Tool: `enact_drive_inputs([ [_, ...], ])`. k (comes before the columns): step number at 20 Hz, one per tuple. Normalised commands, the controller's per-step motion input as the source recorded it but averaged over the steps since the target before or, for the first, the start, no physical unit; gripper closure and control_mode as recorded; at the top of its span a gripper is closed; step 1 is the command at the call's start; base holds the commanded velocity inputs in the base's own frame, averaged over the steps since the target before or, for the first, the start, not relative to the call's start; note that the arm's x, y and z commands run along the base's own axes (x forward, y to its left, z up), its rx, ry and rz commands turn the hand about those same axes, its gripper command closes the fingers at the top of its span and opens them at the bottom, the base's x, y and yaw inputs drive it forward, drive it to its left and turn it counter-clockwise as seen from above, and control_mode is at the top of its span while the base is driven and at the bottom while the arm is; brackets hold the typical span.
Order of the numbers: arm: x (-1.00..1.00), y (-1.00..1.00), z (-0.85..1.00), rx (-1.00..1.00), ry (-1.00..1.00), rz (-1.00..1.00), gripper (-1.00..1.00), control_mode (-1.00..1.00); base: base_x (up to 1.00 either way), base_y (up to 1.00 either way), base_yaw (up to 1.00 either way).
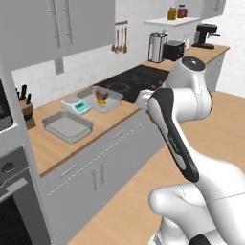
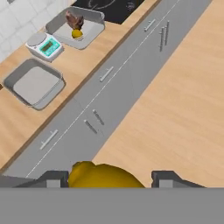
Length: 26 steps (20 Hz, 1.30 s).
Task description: Place one lemon and one steak in each tupperware on the nearby counter, to pack two identical lunches.
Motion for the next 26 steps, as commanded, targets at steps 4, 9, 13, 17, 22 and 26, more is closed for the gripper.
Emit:
enact_drive_inputs([
  [4,0.0,0.0,0.0,0.0,0.0,0.0,1.0,1.0,0.91,-0.24,0.57],
  [9,0.0,0.0,0.0,0.0,0.0,0.0,1.0,1.0,0.79,-0.02,0.72],
  [13,0.0,0.0,0.0,0.0,0.0,0.0,1.0,1.0,0.98,0.0,0.42],
  [17,0.5,-0.14,-0.34,0.0,0.0,0.0,1.0,-1.0,0.5,-0.01,0.02],
  [22,1.0,-0.06,-1.0,-0.04,-0.01,0.03,1.0,-1.0,0.0,0.0,0.0],
  [26,1.0,0.0,-1.0,-0.06,-0.09,0.04,1.0,-1.0,0.0,0.0,0.0],
])
